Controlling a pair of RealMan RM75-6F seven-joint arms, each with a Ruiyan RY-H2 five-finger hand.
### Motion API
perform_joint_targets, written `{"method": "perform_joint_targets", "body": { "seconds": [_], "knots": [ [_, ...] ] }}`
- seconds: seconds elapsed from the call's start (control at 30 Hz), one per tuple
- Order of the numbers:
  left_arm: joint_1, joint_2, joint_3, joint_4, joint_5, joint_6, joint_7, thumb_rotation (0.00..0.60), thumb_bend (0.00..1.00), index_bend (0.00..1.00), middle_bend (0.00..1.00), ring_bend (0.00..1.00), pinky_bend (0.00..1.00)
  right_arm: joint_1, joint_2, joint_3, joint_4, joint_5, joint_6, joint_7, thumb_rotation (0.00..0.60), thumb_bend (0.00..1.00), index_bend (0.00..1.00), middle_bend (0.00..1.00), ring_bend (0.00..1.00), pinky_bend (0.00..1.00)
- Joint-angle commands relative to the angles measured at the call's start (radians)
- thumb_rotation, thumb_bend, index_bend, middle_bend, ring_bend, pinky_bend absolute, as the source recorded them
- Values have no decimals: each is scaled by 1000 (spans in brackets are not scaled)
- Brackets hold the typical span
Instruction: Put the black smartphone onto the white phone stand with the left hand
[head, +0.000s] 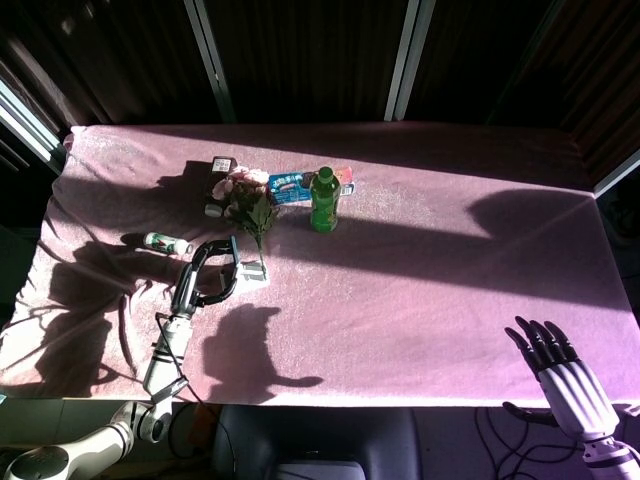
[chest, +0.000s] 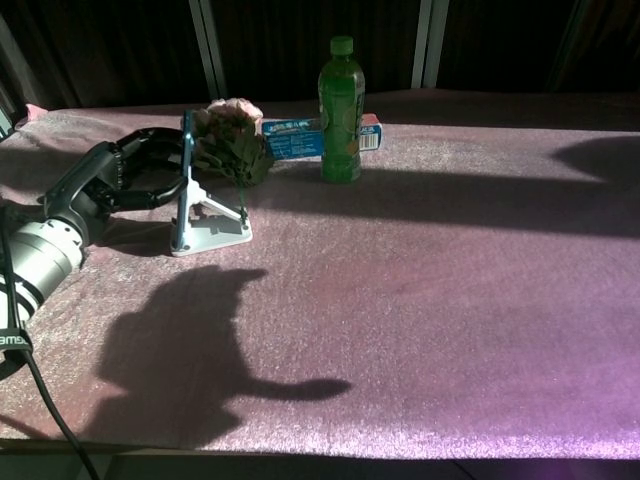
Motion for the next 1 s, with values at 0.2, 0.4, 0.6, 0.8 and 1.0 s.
{"method": "perform_joint_targets", "body": {
  "seconds": [0.2,0.4,0.6,0.8,1.0],
  "knots": [
    [1,7,-4,-12,-9,-10,11,600,330,131,179,28,0,-1,-2,1,4,-4,8,8,600,128,0,0,0,0],
    [4,21,-1,-31,-8,-11,20,600,310,9,7,0,0,-2,-3,1,5,-5,8,6,600,128,0,0,0,0],
    [22,53,18,-75,24,37,33,600,309,0,0,0,0,-2,-2,0,6,-6,8,5,600,128,0,0,0,0],
    [100,190,84,-203,109,185,100,600,304,0,0,0,0,-4,0,2,6,2,9,6,600,128,0,0,0,0],
    [196,532,207,-528,174,195,357,600,321,0,0,0,0,-3,-9,6,2,13,-2,-19,600,128,0,0,0,0]
  ]
}}
